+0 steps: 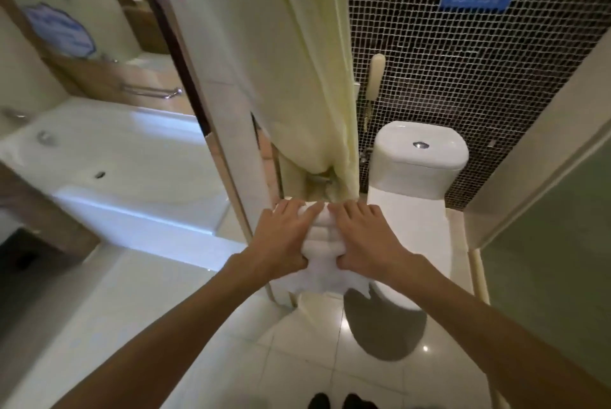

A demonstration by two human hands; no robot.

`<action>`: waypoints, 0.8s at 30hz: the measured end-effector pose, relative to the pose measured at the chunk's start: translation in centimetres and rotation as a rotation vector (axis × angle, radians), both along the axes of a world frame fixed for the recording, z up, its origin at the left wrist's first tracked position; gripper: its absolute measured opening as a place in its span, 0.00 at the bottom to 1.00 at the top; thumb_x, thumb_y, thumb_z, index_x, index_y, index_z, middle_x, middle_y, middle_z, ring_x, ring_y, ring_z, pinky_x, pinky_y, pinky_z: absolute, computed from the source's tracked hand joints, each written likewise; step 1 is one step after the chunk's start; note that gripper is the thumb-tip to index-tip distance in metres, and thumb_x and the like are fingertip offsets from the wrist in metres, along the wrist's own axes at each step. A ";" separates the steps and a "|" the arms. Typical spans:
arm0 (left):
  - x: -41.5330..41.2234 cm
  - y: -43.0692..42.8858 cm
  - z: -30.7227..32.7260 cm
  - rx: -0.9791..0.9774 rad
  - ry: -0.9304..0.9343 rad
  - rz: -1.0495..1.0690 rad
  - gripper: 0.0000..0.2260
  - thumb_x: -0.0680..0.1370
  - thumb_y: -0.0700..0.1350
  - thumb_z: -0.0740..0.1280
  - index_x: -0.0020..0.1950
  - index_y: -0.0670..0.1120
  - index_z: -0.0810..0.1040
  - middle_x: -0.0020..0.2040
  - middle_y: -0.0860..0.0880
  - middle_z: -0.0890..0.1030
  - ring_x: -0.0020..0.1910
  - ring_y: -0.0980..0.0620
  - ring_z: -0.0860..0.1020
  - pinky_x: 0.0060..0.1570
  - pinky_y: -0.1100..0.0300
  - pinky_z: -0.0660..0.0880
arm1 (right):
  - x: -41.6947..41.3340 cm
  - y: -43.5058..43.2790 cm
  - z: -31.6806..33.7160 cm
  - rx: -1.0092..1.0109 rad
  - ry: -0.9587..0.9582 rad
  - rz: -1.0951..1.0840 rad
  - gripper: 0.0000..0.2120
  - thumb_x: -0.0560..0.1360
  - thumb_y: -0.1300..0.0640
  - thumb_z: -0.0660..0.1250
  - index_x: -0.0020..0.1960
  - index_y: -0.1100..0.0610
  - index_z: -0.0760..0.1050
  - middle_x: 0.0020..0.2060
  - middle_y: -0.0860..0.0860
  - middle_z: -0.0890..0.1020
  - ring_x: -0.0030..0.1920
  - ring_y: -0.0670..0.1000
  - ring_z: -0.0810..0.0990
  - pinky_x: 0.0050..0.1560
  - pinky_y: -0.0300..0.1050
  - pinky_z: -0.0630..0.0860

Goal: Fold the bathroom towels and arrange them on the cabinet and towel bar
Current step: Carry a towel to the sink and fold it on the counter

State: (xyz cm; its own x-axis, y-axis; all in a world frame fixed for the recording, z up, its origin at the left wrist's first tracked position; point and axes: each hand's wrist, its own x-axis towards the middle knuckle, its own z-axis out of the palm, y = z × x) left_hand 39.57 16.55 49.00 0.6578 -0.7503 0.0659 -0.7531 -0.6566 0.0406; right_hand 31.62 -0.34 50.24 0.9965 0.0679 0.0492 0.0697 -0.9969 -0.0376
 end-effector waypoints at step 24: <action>-7.5 15.6 -3.1 -0.047 0.076 0.963 0.36 0.64 0.59 0.73 0.68 0.49 0.68 0.64 0.45 0.71 0.59 0.44 0.70 0.53 0.50 0.69 | 8.6 17.1 -4.9 0.181 0.094 0.870 0.34 0.66 0.48 0.72 0.67 0.55 0.64 0.59 0.53 0.73 0.58 0.55 0.72 0.66 0.49 0.63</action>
State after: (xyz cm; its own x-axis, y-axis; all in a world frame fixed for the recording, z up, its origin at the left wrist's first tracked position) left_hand 32.03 32.18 45.87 0.9932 0.1151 0.0140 0.1130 -0.9876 0.1090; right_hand 40.19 16.74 45.37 0.5967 0.8007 0.0534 0.7872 -0.5712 -0.2323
